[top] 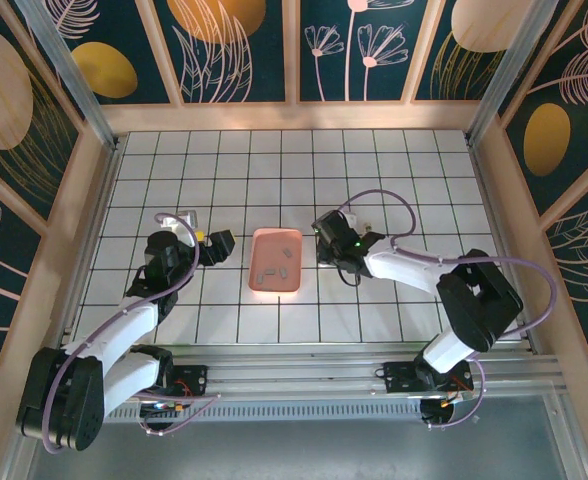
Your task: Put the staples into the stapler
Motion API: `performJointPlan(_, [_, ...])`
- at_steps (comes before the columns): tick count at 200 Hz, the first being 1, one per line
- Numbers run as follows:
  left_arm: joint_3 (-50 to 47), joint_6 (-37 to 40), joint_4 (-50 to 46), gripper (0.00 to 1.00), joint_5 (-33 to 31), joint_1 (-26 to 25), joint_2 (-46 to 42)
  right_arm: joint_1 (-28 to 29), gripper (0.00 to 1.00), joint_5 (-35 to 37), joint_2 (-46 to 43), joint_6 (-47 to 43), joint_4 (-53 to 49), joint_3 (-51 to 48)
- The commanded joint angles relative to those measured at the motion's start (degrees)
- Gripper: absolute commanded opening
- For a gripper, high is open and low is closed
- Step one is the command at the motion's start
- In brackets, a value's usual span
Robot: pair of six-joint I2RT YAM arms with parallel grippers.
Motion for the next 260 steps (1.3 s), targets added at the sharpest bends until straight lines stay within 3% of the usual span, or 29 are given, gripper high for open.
performJointPlan(1, [0.8, 1.6, 1.7, 0.92, -0.1, 0.2, 0.8, 0.5, 0.17, 2.4, 2.0, -0.5, 1.7, 2.4])
performJointPlan(260, [1.3, 2.4, 0.6, 0.93, -0.5, 0.3, 0.7, -0.1, 0.16, 1.2, 7.0, -1.8, 3.1, 3.6])
